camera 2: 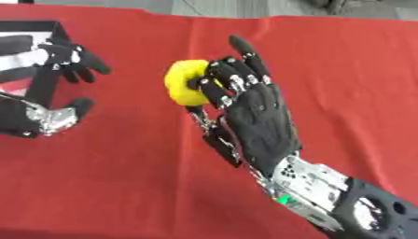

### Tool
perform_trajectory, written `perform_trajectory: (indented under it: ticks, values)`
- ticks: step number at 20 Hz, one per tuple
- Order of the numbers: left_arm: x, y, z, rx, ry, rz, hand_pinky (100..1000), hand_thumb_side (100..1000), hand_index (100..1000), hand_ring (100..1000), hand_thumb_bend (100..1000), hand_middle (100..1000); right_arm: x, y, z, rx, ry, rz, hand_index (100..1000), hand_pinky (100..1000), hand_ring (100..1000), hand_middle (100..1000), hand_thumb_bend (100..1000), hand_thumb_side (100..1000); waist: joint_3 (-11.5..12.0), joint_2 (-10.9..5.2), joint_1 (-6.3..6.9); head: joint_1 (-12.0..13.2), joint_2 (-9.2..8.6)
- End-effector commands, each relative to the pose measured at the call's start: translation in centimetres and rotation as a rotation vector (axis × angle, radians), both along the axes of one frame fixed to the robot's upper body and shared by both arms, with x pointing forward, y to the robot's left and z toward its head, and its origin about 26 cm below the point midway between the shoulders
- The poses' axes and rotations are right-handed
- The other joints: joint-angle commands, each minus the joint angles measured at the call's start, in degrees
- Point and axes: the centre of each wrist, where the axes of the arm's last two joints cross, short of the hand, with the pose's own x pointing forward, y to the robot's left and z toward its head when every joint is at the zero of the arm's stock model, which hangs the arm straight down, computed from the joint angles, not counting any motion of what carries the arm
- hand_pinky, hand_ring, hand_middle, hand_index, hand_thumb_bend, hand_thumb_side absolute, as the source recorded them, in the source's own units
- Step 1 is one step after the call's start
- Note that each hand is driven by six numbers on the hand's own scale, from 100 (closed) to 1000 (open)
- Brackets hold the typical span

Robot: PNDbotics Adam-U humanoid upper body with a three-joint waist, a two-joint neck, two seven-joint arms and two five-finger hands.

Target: Pick up the objects with one hand, pass them to the other hand, and then place them into the box on the other side of the table.

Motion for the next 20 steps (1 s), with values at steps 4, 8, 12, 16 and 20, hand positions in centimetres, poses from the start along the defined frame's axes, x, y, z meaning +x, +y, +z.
perform_trajectory:
  ticks: [4,8,12,16,20]
  values:
    - [-0.6,-1.9,0.2,0.064,-0.044,-0.034,799,490,925,806,100,844,-0.6,0.9,0.4,-0.044,-0.003,0.046,494,888,592,458,170,100,0.27,-1.79,0.29,0.27,0.27]
    - [-0.9,-3.1,0.1,0.074,-0.104,-0.046,811,361,953,814,100,859,-0.8,1.4,0.4,-0.047,0.002,0.061,493,883,593,457,168,100,0.30,-1.70,0.26,0.38,0.18]
    - [-1.1,-4.1,-0.1,0.052,-0.163,-0.036,832,350,971,827,100,867,-0.8,1.7,0.5,-0.059,0.003,0.069,495,897,592,457,172,100,0.41,-1.68,0.27,0.33,0.18]
    - [-1.2,-4.6,-0.2,0.028,-0.212,-0.025,834,309,953,817,100,844,-1.0,2.0,0.4,-0.073,0.005,0.082,495,902,591,457,174,100,0.47,-1.65,0.23,0.20,0.08]
    - [-1.3,-5.0,-0.6,0.020,-0.225,-0.016,824,333,939,806,100,829,-1.1,2.3,0.4,-0.080,-0.002,0.095,496,910,590,457,173,100,0.50,-1.49,0.22,0.20,-0.02]
